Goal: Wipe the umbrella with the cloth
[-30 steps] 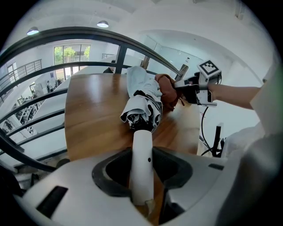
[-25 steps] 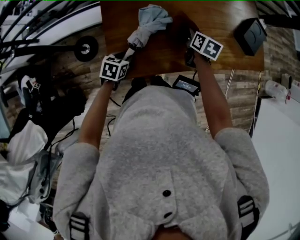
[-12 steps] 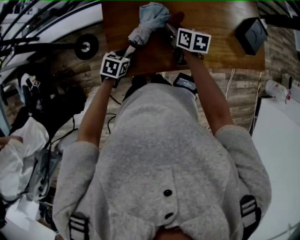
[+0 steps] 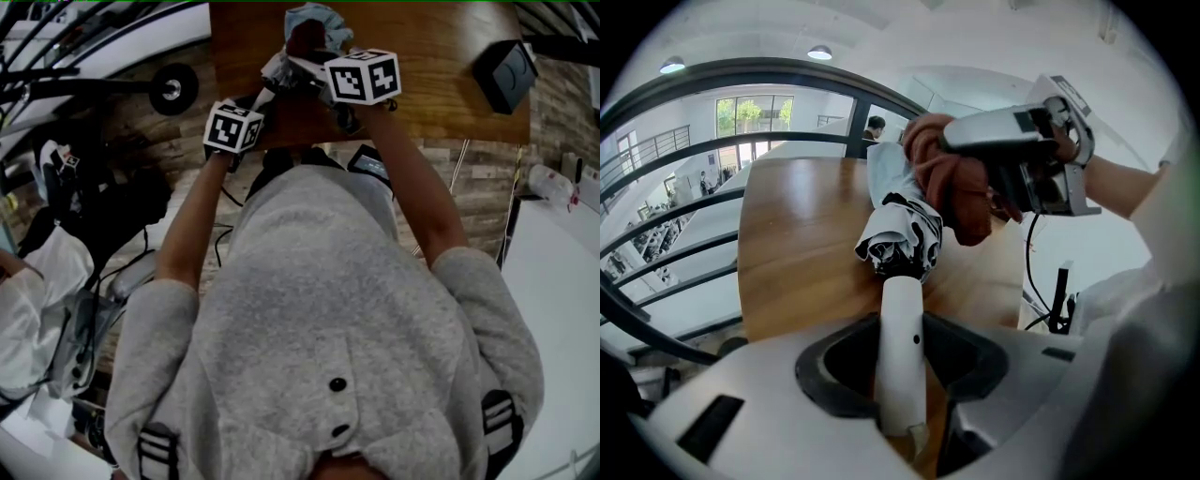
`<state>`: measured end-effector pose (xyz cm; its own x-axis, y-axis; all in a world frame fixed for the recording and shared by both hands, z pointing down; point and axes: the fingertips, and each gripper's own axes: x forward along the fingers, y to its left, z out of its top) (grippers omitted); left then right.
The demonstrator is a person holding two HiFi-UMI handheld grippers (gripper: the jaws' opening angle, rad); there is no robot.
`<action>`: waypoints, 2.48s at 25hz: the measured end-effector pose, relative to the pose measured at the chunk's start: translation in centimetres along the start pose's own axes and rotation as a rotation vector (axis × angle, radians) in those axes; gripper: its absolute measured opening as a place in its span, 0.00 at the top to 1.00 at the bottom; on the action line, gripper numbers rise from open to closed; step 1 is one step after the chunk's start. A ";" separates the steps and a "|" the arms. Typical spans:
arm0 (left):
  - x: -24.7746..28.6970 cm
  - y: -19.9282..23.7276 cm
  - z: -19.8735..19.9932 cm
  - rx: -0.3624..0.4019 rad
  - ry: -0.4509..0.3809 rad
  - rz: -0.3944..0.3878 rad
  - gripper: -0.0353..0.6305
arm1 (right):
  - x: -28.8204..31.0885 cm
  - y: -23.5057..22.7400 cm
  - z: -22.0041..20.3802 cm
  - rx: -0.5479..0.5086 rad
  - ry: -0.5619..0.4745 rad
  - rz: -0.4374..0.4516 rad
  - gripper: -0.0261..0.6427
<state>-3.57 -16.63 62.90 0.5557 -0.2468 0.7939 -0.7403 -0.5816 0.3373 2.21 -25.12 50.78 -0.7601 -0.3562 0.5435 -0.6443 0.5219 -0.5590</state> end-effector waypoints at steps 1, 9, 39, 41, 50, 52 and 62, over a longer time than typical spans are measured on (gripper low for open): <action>0.0 0.1 0.0 -0.001 -0.002 0.000 0.71 | 0.2 1.5 0.5 -0.023 -0.001 0.059 0.86; -0.2 -0.2 -0.1 -0.001 -0.007 -0.005 0.71 | -0.7 0.6 2.4 -0.066 -0.024 0.018 0.85; -0.3 -0.8 -0.1 0.000 -0.005 -0.021 0.71 | 2.2 -4.2 2.4 -0.460 0.121 -0.366 0.85; -0.2 -0.7 0.0 0.002 -0.006 -0.018 0.71 | 3.4 -2.4 0.4 -0.442 0.179 -0.273 0.85; -0.3 -0.5 0.2 -0.001 -0.013 -0.025 0.71 | 5.1 3.1 -3.9 -0.081 0.265 0.145 0.86; -0.5 -0.7 0.0 0.000 -0.015 -0.023 0.71 | 4.2 1.5 -3.1 0.020 0.236 0.120 0.86; -0.4 -0.5 0.0 0.007 -0.019 -0.018 0.71 | -3.1 -11.2 2.2 0.176 0.007 -0.255 0.86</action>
<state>-3.40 -16.30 62.45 0.5756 -0.2511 0.7782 -0.7277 -0.5913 0.3474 11.55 -31.58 53.94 -0.5721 -0.4529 0.6838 -0.8192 0.2744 -0.5036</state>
